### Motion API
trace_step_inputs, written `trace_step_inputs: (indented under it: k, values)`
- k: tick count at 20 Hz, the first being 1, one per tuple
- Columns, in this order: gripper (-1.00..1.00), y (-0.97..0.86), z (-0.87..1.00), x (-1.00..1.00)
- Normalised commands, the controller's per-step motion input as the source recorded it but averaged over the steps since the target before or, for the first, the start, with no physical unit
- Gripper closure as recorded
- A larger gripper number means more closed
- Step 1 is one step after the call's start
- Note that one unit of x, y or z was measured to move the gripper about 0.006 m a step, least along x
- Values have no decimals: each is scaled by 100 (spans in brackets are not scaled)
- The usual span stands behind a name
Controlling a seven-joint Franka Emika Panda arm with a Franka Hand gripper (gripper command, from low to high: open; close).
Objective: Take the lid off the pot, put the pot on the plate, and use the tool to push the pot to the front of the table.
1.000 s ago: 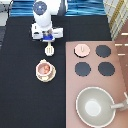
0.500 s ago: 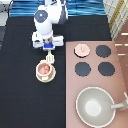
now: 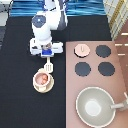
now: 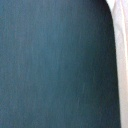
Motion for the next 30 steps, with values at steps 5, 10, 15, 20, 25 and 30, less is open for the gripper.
trace_step_inputs:
  k: [5, 10, 15, 20, 25, 30]
  values:
    - [100, -18, 32, 98]
    - [100, -19, 27, 98]
    - [100, -57, 29, 21]
    - [100, -69, 18, -16]
    - [100, -34, 5, 59]
    - [100, 0, 11, 100]
